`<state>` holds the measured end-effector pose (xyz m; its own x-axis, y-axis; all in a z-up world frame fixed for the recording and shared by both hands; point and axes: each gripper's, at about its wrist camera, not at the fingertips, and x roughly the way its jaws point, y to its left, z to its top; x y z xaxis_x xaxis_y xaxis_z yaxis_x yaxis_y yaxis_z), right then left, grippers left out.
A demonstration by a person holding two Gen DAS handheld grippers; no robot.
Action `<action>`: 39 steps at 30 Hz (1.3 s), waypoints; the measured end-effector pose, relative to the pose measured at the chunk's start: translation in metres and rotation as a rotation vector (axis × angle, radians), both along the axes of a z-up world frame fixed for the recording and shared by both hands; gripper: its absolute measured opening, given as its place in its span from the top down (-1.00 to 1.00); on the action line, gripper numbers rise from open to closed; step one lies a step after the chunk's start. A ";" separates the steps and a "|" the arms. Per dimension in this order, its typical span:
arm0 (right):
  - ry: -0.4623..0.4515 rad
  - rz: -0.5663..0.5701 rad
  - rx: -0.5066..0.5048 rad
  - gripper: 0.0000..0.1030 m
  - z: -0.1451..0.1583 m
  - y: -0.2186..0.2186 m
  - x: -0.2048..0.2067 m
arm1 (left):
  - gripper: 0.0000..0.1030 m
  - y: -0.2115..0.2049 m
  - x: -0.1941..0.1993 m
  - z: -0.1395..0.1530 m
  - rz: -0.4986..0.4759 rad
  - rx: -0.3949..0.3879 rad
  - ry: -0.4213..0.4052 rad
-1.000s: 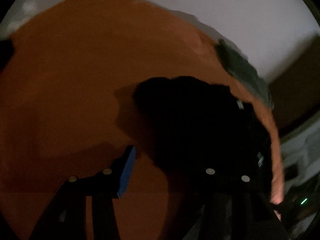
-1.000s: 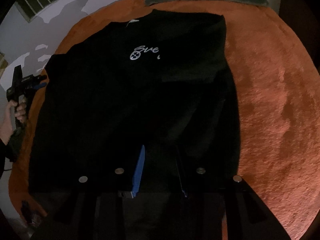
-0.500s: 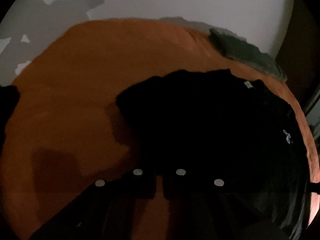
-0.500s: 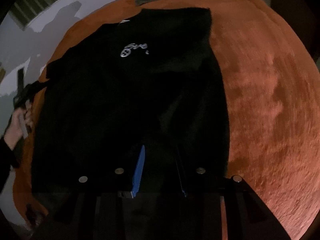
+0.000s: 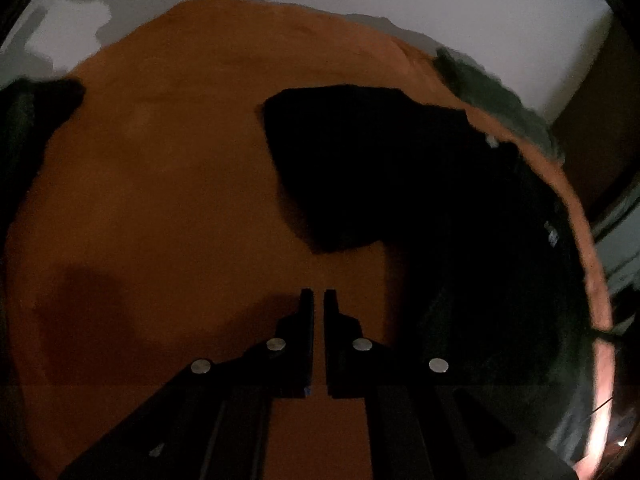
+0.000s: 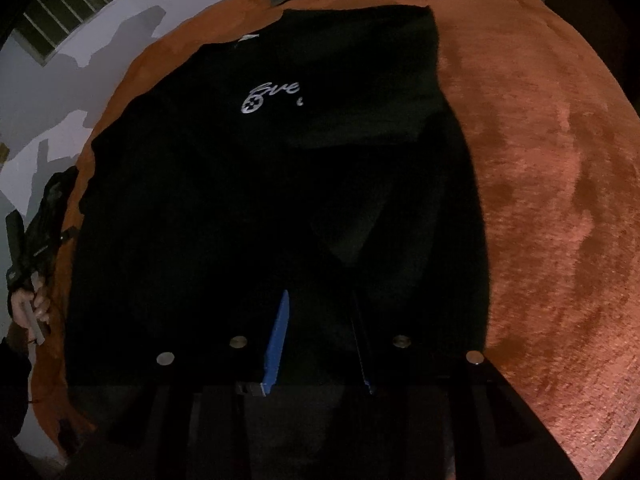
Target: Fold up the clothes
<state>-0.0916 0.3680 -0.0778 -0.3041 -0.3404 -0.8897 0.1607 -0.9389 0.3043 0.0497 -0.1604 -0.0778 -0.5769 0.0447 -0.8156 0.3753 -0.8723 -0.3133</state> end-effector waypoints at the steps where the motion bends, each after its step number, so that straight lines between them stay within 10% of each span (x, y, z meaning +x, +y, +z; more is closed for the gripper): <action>1: -0.002 0.002 -0.001 0.41 -0.001 -0.001 0.000 | 0.54 -0.006 -0.005 -0.001 0.018 0.057 0.001; 9: -0.009 0.000 0.006 0.41 -0.001 0.004 0.003 | -0.22 -0.056 -0.054 -0.007 0.228 0.337 0.113; 15: -0.048 -0.054 -0.038 0.41 -0.001 0.019 0.006 | -0.22 -0.093 -0.095 -0.029 0.558 0.364 0.116; 17: -0.044 -0.069 -0.033 0.41 0.001 0.021 0.008 | 0.86 -0.092 -0.107 -0.025 0.530 0.353 0.171; 18: -0.039 -0.072 -0.031 0.41 0.003 0.023 0.010 | 1.00 -0.086 -0.114 -0.018 0.489 0.324 0.185; 27: -0.020 -0.102 -0.007 0.41 0.009 0.040 0.016 | 0.98 0.037 -0.159 0.079 0.051 -0.022 0.213; 29: -0.025 -0.112 -0.020 0.41 0.010 0.041 0.018 | 0.65 0.029 -0.162 0.081 0.043 -0.088 0.193; 31: -0.022 -0.100 -0.028 0.41 0.011 0.040 0.022 | -0.52 0.003 -0.165 0.067 0.120 -0.058 0.116; 39: -0.029 -0.055 -0.015 0.41 0.008 0.034 0.026 | -0.53 -0.089 -0.107 -0.024 0.423 0.442 0.111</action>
